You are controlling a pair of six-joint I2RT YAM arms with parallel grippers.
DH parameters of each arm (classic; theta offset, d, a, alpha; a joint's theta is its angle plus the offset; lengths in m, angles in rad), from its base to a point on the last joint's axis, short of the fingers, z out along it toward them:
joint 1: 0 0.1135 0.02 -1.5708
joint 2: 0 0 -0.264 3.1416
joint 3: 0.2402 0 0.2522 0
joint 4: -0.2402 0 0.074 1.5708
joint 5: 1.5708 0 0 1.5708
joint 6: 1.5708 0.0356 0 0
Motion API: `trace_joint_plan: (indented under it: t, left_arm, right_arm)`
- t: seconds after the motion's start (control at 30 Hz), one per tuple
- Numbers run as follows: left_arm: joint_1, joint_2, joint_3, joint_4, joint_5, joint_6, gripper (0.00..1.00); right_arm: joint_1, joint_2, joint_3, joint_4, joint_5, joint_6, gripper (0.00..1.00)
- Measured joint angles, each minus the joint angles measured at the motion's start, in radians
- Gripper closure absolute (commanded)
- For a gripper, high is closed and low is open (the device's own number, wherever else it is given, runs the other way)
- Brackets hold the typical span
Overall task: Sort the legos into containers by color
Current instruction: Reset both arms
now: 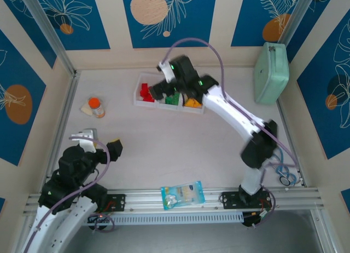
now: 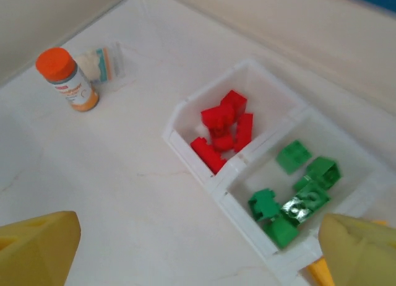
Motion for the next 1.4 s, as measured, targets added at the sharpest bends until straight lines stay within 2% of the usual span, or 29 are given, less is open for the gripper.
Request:
trace_joint_plan:
  t: [0.1, 0.17, 0.23, 0.3, 0.4, 0.57, 0.7, 0.9, 1.0, 1.07, 1.2, 1.3, 1.4]
  left_arm:
    - [0.001, 0.016, -0.091, 0.108, -0.108, -0.032, 0.0]
    - [0.001, 0.061, -0.137, 0.172, -0.169, -0.035, 0.0]
    - [0.002, 0.123, -0.17, 0.252, -0.216, -0.017, 0.01]
    - [0.002, 0.185, -0.193, 0.334, -0.248, 0.026, 0.01]
    - [0.002, 0.263, -0.232, 0.503, -0.258, 0.121, 0.01]
    - [0.002, 0.381, -0.374, 0.86, -0.271, 0.307, 0.01]
    - [0.011, 0.554, -0.48, 1.115, -0.33, 0.42, 0.0]
    - [0.068, 0.824, -0.493, 1.377, -0.332, 0.501, 0.01]
    - [0.126, 0.995, -0.484, 1.518, -0.313, 0.527, 0.01]
    - [0.177, 1.093, -0.462, 1.578, -0.256, 0.537, 0.01]
    - [0.345, 1.299, -0.349, 1.661, -0.041, 0.502, 0.01]
    - [0.416, 1.326, -0.296, 1.631, 0.079, 0.468, 0.01]
    - [0.43, 1.326, -0.278, 1.637, 0.169, 0.465, 0.01]
  right_arm:
    - [-0.044, -0.237, -0.387, 0.161, 0.075, -0.029, 0.01]
    - [-0.161, -0.36, -0.619, 0.276, 0.093, -0.006, 0.01]
    - [-0.332, -0.492, -0.888, 0.439, 0.086, 0.019, 0.01]
    - [-0.449, -0.585, -1.106, 0.567, 0.068, 0.025, 0.01]
    - [-0.502, -0.621, -1.326, 0.689, 0.04, 0.027, 0.01]
    - [-0.568, -0.55, -1.378, 0.867, -0.018, 0.023, 0.01]
    - [-0.597, -0.474, -1.37, 1.049, -0.1, -0.011, 0.01]
    - [-0.595, -0.306, -1.316, 1.185, -0.196, -0.04, 0.01]
    - [-0.663, -0.253, -1.331, 1.309, -0.22, 0.007, 0.01]
    - [-0.699, -0.196, -1.333, 1.37, -0.198, 0.047, 0.01]
    - [-0.707, -0.178, -1.293, 1.318, -0.166, 0.086, 0.01]
    - [-0.693, -0.178, -1.266, 1.316, -0.158, 0.09, 0.01]
    - [-0.684, -0.178, -1.264, 1.311, -0.145, 0.09, 0.01]
